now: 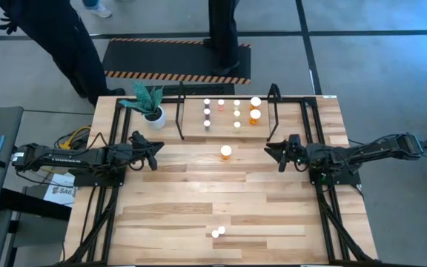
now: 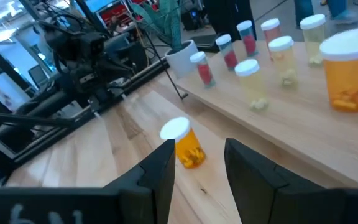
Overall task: Pick and place medicine bottles onto shelf by color
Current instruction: Put the red pill bottle on the shelf
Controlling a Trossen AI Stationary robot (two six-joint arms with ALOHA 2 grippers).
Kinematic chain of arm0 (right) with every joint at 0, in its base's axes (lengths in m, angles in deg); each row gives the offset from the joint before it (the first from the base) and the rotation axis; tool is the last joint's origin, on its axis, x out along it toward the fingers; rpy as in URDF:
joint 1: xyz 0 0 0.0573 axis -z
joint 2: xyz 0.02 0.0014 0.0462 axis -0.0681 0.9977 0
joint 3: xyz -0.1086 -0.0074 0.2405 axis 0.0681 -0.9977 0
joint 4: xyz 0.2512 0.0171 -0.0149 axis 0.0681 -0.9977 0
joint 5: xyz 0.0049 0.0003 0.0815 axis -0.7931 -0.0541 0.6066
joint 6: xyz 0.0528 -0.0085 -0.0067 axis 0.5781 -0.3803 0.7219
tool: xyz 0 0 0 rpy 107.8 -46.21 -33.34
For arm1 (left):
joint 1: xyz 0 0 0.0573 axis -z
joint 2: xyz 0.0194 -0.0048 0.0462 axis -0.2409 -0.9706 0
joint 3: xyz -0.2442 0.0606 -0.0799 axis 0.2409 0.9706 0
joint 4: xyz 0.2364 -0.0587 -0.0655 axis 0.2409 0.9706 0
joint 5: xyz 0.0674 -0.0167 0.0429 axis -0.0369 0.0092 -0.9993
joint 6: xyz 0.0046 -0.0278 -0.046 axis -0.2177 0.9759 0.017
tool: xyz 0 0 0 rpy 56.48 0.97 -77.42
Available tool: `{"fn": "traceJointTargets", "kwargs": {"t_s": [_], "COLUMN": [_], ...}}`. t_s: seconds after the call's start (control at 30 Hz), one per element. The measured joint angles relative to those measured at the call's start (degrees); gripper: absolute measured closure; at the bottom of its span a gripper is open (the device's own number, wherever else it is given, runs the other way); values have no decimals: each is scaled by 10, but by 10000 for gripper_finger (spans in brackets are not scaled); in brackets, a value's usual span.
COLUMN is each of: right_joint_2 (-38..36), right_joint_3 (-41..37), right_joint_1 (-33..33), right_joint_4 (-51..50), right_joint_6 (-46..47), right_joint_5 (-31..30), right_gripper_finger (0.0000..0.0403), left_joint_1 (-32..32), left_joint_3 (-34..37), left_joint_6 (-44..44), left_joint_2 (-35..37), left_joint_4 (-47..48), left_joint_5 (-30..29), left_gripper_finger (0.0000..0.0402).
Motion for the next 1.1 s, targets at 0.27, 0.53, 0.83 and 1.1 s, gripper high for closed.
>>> {"fn": "traceJointTargets", "kwargs": {"t_s": [0.27, 0.53, 0.83, 1.1], "right_joint_2": [0, -1, 19, 56], "right_joint_3": [0, 1, 18, 118], "right_joint_1": [-1, -1, -2, -2], "right_joint_4": [33, 76, 164, 72], "right_joint_6": [-2, -1, -25, -46], "right_joint_5": [3, 5, 35, 70], "right_gripper_finger": [241, 241, 241, 241], "left_joint_1": [0, 0, 0, 0], "left_joint_3": [0, 0, 0, 0], "left_joint_6": [0, 0, 0, 0], "left_joint_2": [0, 0, 0, 0], "left_joint_4": [0, 0, 0, 0], "left_joint_5": [0, 0, 0, 0], "left_gripper_finger": [388, 388, 388, 388]}}
